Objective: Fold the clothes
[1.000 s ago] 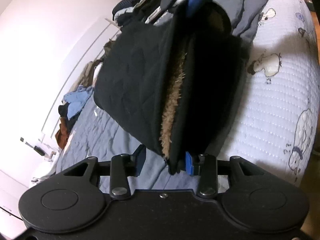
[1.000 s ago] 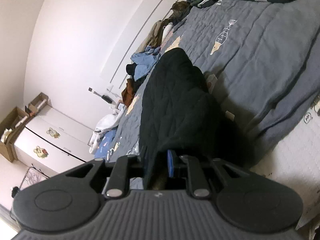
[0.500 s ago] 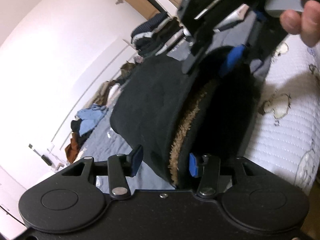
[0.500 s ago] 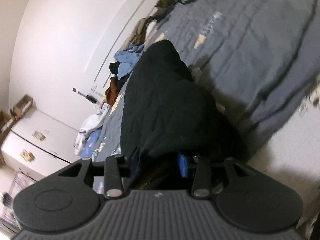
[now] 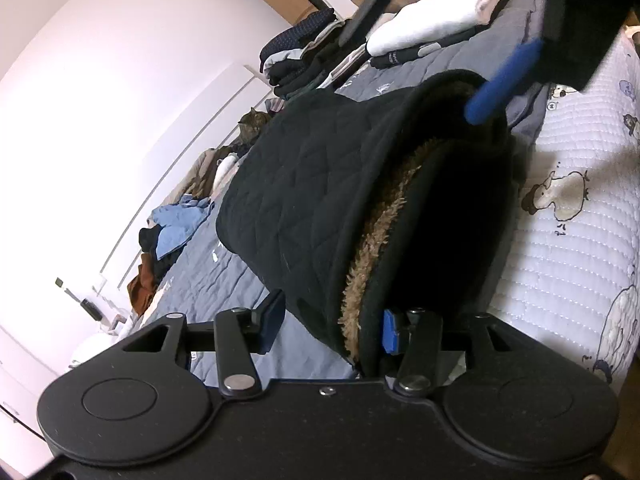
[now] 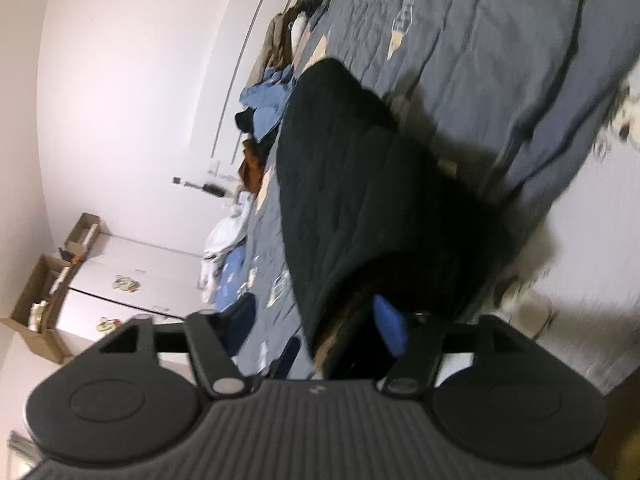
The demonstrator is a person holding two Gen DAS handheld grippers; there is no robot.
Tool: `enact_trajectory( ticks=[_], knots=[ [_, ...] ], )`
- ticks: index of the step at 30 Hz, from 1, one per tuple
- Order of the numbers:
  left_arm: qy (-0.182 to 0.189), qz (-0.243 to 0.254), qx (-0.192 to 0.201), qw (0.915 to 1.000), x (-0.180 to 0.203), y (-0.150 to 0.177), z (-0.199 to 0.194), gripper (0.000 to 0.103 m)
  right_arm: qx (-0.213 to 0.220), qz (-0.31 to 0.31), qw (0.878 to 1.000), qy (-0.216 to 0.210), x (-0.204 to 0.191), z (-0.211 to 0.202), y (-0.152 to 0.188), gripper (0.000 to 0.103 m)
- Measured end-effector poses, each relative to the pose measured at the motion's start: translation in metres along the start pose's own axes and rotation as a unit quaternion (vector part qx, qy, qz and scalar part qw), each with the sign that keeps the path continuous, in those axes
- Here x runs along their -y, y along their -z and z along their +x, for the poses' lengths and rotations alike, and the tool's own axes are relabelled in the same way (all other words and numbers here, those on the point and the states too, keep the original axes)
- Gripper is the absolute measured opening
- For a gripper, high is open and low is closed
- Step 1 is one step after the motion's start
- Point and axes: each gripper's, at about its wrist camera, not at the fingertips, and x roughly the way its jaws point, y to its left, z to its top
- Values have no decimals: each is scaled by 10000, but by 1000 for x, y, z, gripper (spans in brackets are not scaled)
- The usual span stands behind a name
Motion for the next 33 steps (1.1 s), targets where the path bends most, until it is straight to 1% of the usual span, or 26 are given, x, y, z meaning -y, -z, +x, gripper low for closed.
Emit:
enact_trajectory(
  ticks=[2,4,9,13,18,22,25,28,31,32,33],
  knots=[
    [0,-6,1,10000,0,0,0,49,-64,108,9999,-70,2,0,5,78],
    [-2,2,3,10000,-1,0,0,49,-78,156,9998,-53,4,2,8,79],
    [-7,15,-6,10000,0,0,1,49,-10,273,9996,86,9,13,4,80],
    [-10,22,-8,10000,0,-1,0,49,168,201,9995,171,6,26,-3,80],
    [-2,-2,-7,10000,1,-2,-1,49,85,143,9993,322,5,43,-10,80],
    [4,-26,-4,10000,0,-3,-2,49,35,77,9981,617,7,52,-10,80],
    [14,-44,-2,10000,-2,-3,-2,49,51,-48,9973,731,5,57,-13,80],
    [19,-48,6,10000,-3,-3,-3,49,133,0,9967,797,8,58,-16,80],
    [30,-57,27,10000,-3,-3,-3,49,248,19,9959,874,10,59,-19,75],
    [31,-59,39,10000,-3,-3,-3,49,289,13,9955,904,11,59,-20,67],
    [38,-61,68,10000,-3,-4,-4,49,351,-44,9948,959,10,59,-20,62]
  ],
)
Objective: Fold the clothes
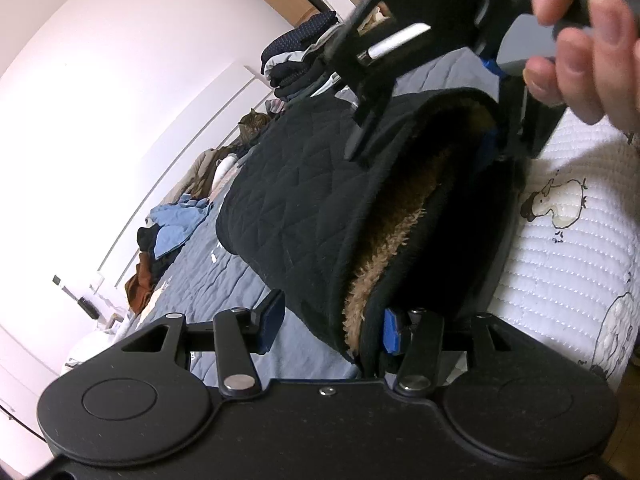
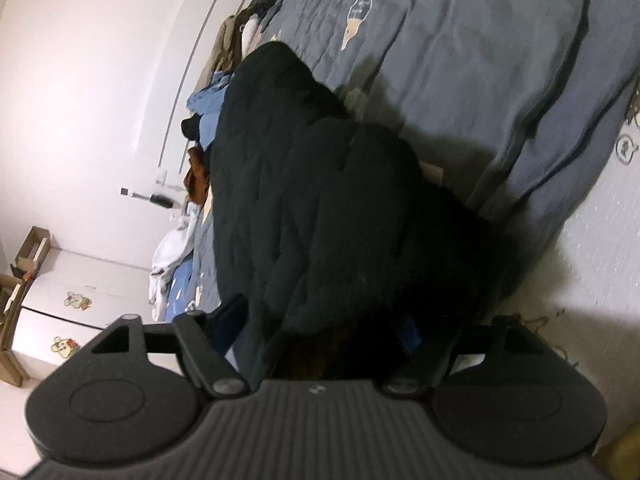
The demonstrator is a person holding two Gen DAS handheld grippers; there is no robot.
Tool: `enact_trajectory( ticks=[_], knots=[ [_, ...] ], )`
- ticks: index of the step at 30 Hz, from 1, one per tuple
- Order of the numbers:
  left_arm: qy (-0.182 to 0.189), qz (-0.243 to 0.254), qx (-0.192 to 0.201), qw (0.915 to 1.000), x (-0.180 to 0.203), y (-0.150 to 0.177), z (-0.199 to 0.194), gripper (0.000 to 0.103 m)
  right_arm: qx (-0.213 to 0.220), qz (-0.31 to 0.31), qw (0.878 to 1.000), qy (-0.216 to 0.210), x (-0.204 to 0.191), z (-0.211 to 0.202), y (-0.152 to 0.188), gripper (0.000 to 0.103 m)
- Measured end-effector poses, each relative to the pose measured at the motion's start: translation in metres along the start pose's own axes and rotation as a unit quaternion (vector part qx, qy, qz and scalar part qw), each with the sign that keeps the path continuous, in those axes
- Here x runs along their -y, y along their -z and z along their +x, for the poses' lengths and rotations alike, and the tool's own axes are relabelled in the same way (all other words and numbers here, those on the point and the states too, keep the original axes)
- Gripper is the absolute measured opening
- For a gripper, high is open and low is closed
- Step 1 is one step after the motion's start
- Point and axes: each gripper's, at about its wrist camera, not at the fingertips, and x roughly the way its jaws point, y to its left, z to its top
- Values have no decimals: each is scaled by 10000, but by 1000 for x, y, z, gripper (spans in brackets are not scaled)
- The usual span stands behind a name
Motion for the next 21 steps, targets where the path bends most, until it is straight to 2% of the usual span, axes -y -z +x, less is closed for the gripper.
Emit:
enact_trajectory(
  ticks=[2,4,15,16,18,19,21],
  knots=[
    [17,-3,67,10000,0,-1,-2,49,123,-70,9999,56,-1,-1,-1,51],
    [36,-4,150,9999,1,-2,-4,49,231,-90,9997,63,-2,-2,-2,48],
    [64,18,209,9998,2,-3,-1,49,246,-262,9988,328,-5,7,-3,56],
    [67,23,213,9997,2,-4,-1,49,261,-332,9985,344,-7,6,-1,53],
    [53,46,263,9996,3,-5,0,49,398,-519,9973,334,-11,3,1,40],
    [44,57,294,9995,3,-6,0,49,483,-581,9967,310,-12,0,1,25],
    [20,68,353,9994,4,-9,3,49,654,-697,9951,257,-16,-5,2,21]
  ],
)
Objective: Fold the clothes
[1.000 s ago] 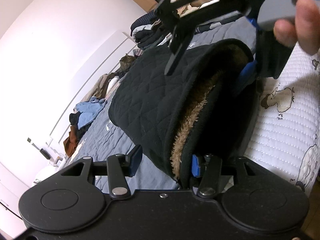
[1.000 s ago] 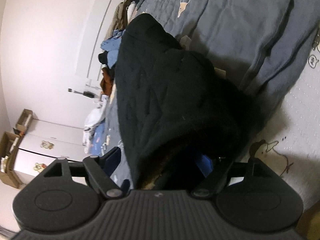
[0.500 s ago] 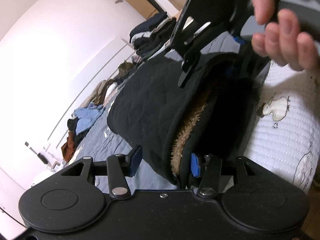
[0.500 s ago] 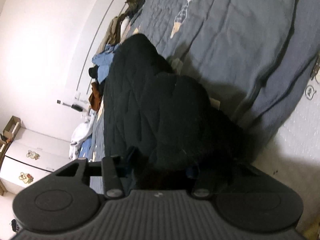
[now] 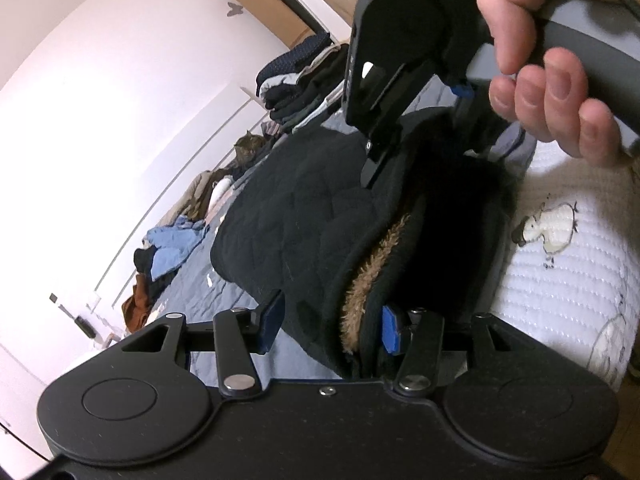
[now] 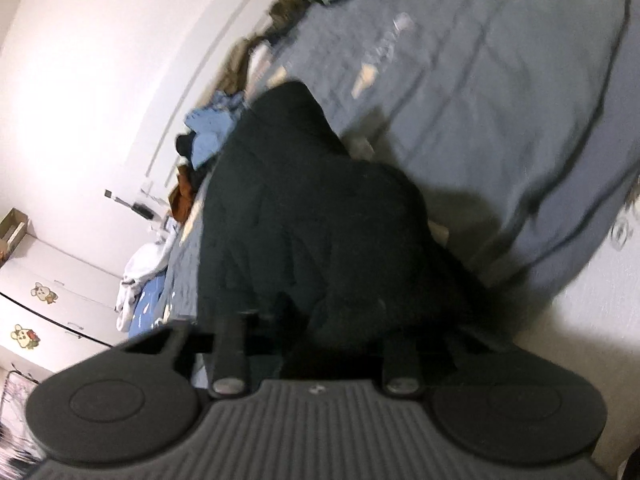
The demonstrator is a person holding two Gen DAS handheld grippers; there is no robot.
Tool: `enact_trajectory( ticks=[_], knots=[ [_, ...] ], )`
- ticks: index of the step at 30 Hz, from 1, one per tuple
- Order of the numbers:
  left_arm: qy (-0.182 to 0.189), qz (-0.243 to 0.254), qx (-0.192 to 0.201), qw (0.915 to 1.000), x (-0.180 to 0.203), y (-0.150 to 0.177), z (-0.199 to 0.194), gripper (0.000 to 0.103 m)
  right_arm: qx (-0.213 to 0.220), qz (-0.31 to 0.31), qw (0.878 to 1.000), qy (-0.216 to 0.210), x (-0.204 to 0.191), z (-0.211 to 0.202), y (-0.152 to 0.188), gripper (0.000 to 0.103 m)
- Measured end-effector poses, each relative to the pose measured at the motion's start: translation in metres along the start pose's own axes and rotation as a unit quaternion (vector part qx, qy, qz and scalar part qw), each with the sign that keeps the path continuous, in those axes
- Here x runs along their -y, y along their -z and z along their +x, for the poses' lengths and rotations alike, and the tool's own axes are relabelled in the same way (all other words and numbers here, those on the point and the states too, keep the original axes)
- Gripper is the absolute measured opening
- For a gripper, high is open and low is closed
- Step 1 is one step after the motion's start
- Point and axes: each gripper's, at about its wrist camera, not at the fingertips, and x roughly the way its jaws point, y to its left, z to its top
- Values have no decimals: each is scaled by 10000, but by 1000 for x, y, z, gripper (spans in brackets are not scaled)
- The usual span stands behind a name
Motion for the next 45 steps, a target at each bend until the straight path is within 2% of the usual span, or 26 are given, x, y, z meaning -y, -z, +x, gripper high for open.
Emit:
enact_trajectory(
  ticks=[3,7,8,11,13,16,18,20,24,31,32,33,34,35,36,39,43,45],
  knots=[
    [31,10,-14,10000,0,-3,7,48,176,-79,9998,-81,-3,-6,-2,18],
    [360,-12,-161,9992,-5,3,9,39,475,-24,9988,-103,1,-15,-11,13],
    [371,96,-247,9990,-6,5,8,35,514,15,9986,-83,3,-15,-13,12],
    [349,598,-471,9965,-6,18,9,34,642,174,9978,20,14,-18,-19,12],
    [354,566,-561,9962,-12,21,10,34,408,397,9984,0,22,-11,-18,12],
    [268,612,-561,9962,-17,22,10,35,358,316,9989,-45,20,-10,-15,12],
    [322,468,-445,9974,-18,22,7,36,301,378,9988,-118,20,-10,-14,12],
    [313,450,-369,9978,-13,21,2,42,252,411,9987,-158,20,-8,-13,12],
    [168,719,-112,9972,-2,20,-7,44,206,425,9986,-220,15,-10,-7,13],
    [86,941,24,9955,5,13,0,47,228,365,9987,-276,12,-15,-4,13],
    [63,976,0,9952,7,12,3,43,231,358,9987,-279,12,-15,-3,13],
    [121,1036,-91,9945,8,13,7,32,248,355,9987,-278,12,-16,-3,13],
    [158,1115,-278,9933,8,16,11,25,333,395,9983,-282,13,-18,-3,13],
    [135,1195,-413,9919,8,19,13,24,428,451,9977,-263,16,-19,-3,12],
    [151,1182,-451,9919,6,21,12,24,505,518,9971,-218,19,-22,-4,12],
    [196,1095,-492,9926,-3,25,9,23,380,784,9961,-165,30,-18,-5,12],
    [138,1194,-444,9918,1,28,9,25,380,500,9979,-144,22,-19,-1,12],
    [90,1236,-343,9917,5,27,5,30,331,440,9984,-162,20,-19,0,12]
  ],
)
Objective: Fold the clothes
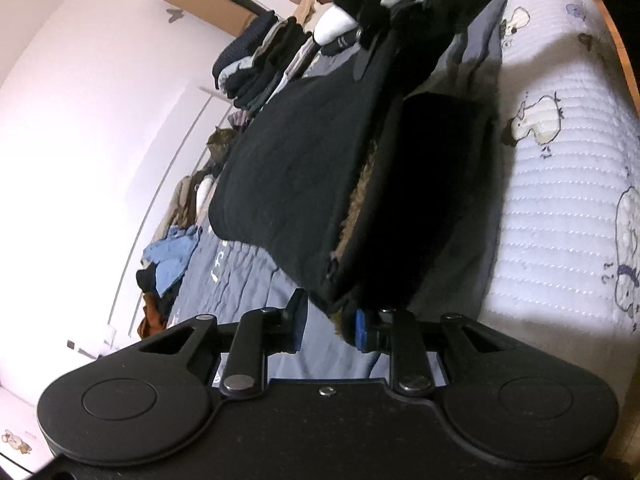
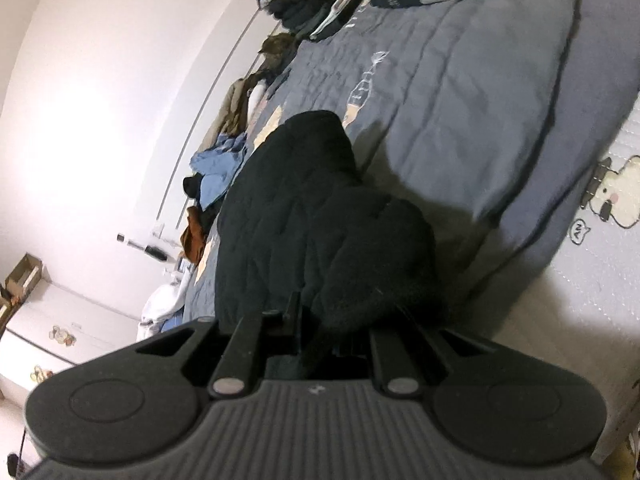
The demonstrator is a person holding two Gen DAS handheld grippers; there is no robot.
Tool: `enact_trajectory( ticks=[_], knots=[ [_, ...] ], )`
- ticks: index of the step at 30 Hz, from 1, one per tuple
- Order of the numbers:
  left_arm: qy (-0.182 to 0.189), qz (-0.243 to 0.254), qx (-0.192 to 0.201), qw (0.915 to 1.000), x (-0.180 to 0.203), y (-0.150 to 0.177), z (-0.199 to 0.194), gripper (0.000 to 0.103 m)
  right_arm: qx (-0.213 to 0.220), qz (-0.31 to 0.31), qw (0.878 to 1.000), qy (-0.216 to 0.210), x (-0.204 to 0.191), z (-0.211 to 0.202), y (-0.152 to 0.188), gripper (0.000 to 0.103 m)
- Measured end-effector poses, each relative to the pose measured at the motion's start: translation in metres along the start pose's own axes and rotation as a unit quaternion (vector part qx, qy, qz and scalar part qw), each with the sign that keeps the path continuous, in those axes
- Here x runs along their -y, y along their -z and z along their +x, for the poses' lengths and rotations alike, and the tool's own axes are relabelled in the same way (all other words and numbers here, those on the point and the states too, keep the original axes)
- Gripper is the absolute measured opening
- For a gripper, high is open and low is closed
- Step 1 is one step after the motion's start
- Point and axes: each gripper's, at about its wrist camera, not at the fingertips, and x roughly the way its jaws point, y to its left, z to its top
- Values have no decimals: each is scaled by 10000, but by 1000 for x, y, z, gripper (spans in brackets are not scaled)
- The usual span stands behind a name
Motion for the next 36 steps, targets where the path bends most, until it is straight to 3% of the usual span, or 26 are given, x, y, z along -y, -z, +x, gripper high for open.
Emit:
enact_trajectory(
  ticks=[2,6,8,10,11,13,19,23,28,30,34,36],
  knots=[
    [-32,120,115,9999,5,-3,-6,32,-75,-37,10000,-5,-2,1,2,13],
    [-129,403,435,9982,18,-11,-14,47,-233,-198,9995,-14,-8,4,8,13],
    [-291,468,467,9974,21,-15,-9,47,-304,-336,9990,-23,-12,5,12,13],
    [-449,459,394,9972,20,-17,-2,36,-370,-535,9979,-22,-18,5,18,14],
    [-428,355,233,9982,15,-16,3,22,-392,-610,9974,-13,-19,6,20,14],
    [-209,255,71,9994,9,-13,7,15,-463,-662,9967,39,-18,8,21,14],
    [280,184,-233,9992,23,-11,21,16,-826,-635,9933,505,-6,27,22,16],
    [567,-278,-200,9978,12,-13,16,33,-1113,-744,9901,418,-11,21,21,28],
    [813,-505,-195,9952,6,-9,8,33,-1583,-867,9830,324,-22,-6,14,34],
    [857,-521,-242,9947,8,-10,7,33,-1756,-815,9811,57,-28,-22,9,34],
    [1131,-857,-293,9894,2,-10,6,37,-1423,-1116,9828,-374,-52,-59,-12,35],
    [1379,-1045,-327,9844,-3,-6,4,37,-1077,-1507,9822,-324,-64,-68,-24,40]
  ],
)
